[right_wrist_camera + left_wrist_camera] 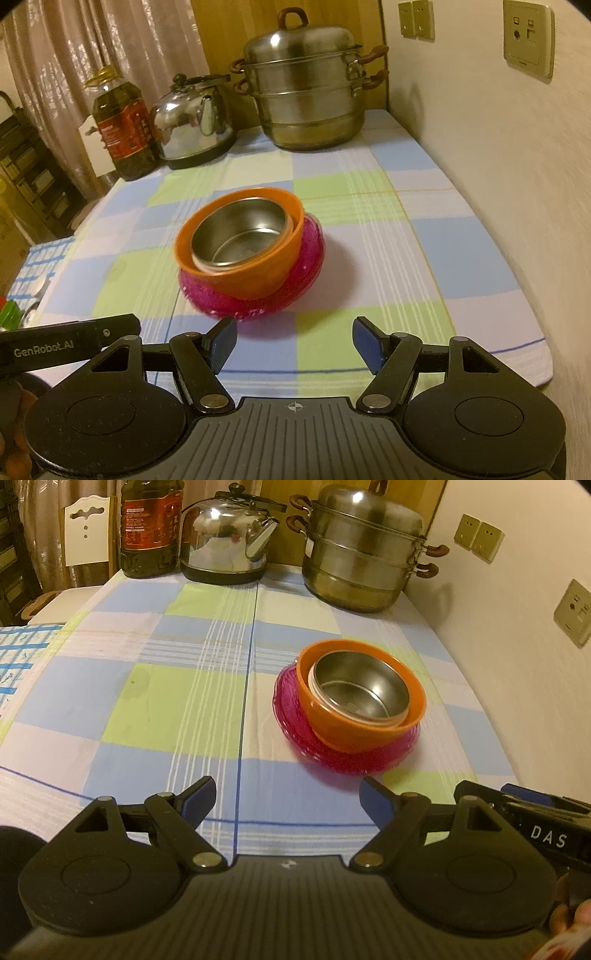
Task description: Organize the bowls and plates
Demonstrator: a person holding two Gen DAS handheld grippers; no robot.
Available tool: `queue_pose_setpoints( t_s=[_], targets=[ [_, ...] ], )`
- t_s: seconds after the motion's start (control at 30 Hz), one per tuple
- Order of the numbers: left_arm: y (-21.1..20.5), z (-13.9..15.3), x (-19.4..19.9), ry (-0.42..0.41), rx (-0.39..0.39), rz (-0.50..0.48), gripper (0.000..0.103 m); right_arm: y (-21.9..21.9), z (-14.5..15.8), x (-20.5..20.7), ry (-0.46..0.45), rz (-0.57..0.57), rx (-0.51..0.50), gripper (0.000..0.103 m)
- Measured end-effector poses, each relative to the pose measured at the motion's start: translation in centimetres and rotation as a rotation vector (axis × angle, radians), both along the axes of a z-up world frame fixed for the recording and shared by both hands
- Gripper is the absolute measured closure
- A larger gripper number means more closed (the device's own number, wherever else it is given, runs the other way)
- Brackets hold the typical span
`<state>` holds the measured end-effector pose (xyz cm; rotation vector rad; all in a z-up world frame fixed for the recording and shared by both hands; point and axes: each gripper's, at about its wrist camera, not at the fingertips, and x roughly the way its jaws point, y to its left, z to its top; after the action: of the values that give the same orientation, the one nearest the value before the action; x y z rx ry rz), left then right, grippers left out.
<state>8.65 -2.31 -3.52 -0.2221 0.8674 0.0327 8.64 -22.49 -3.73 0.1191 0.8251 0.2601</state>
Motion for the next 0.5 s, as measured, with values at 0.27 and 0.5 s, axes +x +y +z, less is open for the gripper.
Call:
queue_pose_setpoints(
  t_s=[0.27, 0.5],
  targets=[
    [-0.4, 0.4, -2.6, -0.007, -0.001, 0.0, 0.02, 0.1, 0.1, -2.4, 0.017, 0.013, -0.004, 0.034],
    [-0.5, 1.0, -4.4, -0.014, 0.019, 0.008, 0.02, 0.1, 1.0, -4.1, 0.004, 0.013, -0.003, 0.034]
  ],
)
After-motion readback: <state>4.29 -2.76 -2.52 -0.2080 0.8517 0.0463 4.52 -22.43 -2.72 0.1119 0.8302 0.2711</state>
